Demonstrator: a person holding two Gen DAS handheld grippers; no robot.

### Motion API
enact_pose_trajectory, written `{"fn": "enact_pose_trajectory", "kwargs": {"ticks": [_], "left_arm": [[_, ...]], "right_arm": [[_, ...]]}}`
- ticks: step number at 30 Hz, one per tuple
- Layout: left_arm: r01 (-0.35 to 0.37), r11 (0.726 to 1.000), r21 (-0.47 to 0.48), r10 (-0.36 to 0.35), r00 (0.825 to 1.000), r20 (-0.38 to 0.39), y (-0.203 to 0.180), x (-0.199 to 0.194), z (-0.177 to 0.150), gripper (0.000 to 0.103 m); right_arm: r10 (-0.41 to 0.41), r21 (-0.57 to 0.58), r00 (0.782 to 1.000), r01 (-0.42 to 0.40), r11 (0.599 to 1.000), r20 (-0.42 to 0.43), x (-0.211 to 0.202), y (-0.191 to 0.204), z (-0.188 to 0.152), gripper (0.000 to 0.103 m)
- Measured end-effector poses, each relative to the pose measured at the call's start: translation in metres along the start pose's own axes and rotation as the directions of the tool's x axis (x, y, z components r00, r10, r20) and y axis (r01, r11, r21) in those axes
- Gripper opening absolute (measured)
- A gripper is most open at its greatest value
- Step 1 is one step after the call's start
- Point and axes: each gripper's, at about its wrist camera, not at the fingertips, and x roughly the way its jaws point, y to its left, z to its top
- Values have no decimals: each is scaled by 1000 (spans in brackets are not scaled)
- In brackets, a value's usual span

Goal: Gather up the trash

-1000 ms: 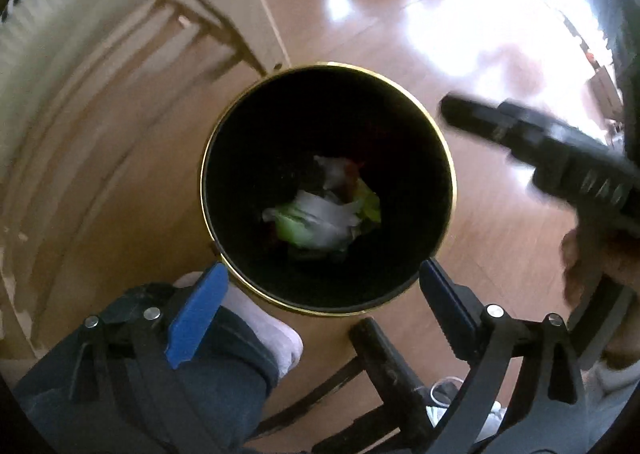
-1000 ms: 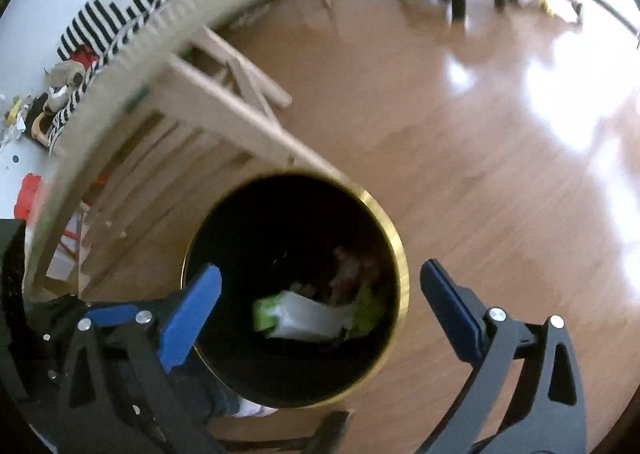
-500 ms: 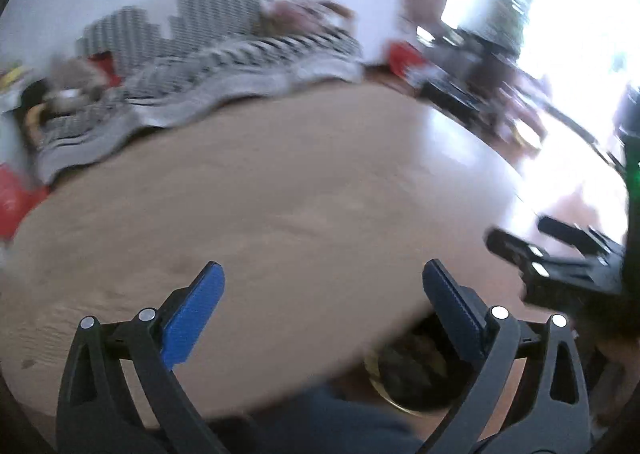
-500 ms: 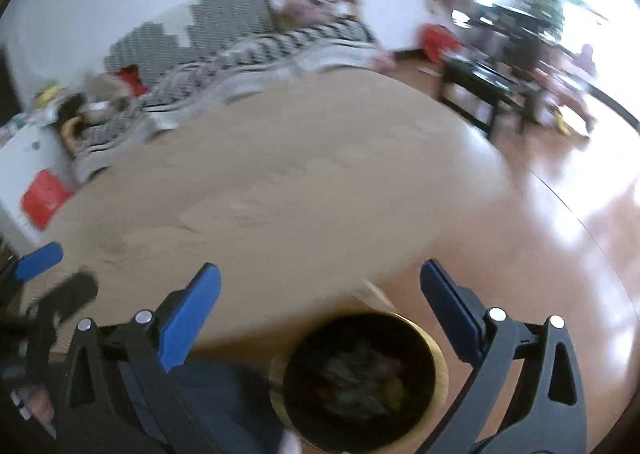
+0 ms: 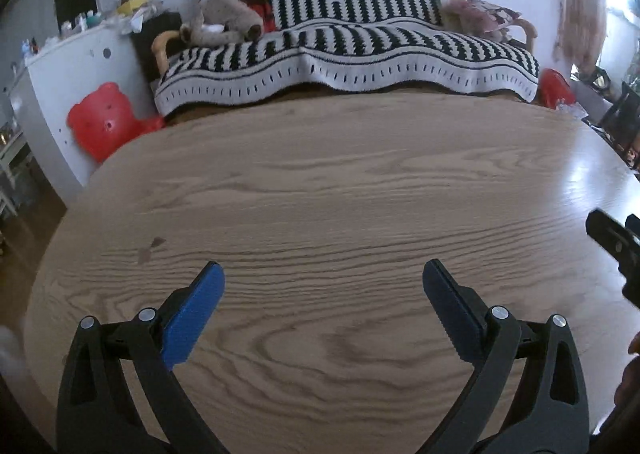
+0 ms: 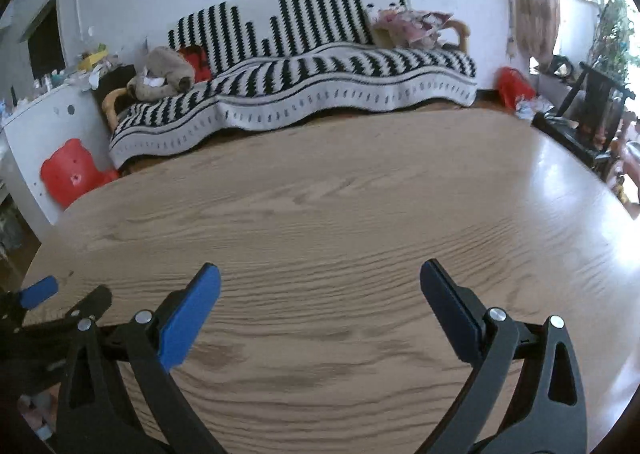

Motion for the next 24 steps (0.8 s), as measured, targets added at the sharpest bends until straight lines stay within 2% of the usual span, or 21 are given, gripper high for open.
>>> {"fn": "enact_pose_trajectory", "kwargs": {"ticks": [2,4,7,12,15,18,24], "left_arm": [[36,999,-14,-36,998,-51,2,12,1,96],[62,998,-23,-63,997,-35,5,16,4,96],[80,996,-45,-83,995,-60,8,24,4,96],[53,996,-72,-59,995,-83,19,40,0,96],[47,996,-72,-53,994,-97,20,45,0,96],[70,994,-87,-79,991,-105,20,47,-1,96],[84,996,-34,-87,990,-111,10,48,-5,96]], "right_arm": [[-9,-26,999,8,1000,-32,15,7,2,97],[-9,-35,1000,8,999,-22,20,10,5,97],[9,-50,999,-12,999,-44,38,20,11,97],[12,-45,995,-16,999,-101,61,21,9,97],[11,-41,993,-16,999,-120,61,18,4,97],[-12,-78,995,4,997,-104,56,17,2,97],[-18,-85,995,9,996,-103,53,14,-3,97]]}}
